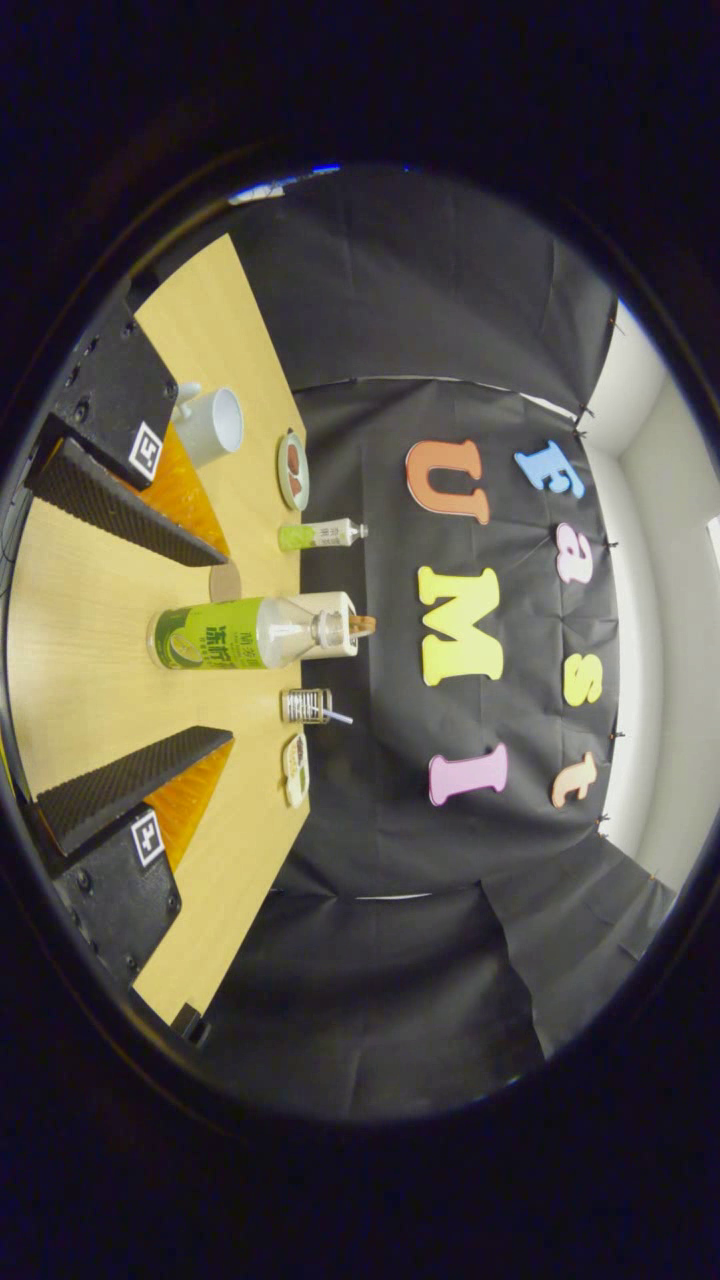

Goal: Take the bottle from table, then pour the juice into the cup, finally place the bottle on the coaster

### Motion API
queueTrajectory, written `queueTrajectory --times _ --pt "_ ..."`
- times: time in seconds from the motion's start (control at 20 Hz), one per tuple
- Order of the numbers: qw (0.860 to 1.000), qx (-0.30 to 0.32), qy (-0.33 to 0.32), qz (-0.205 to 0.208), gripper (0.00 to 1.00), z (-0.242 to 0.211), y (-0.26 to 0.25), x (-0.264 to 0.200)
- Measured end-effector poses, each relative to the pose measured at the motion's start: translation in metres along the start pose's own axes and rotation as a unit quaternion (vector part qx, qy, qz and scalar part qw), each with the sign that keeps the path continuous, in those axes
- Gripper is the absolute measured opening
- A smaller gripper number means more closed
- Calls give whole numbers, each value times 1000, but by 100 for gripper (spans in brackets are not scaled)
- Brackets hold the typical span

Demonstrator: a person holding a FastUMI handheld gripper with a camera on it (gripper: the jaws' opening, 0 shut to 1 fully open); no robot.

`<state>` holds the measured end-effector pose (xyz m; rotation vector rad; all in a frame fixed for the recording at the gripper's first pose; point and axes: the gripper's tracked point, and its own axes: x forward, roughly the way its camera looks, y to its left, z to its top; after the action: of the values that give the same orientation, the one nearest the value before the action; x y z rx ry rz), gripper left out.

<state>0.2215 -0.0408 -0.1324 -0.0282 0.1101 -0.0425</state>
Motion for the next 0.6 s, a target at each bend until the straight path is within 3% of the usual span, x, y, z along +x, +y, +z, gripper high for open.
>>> queueTrajectory --times 0.35,0.6 --pt "999 13 27 13 100 0 6 46" --pt "999 -1 47 -7 100 -1 1 76"
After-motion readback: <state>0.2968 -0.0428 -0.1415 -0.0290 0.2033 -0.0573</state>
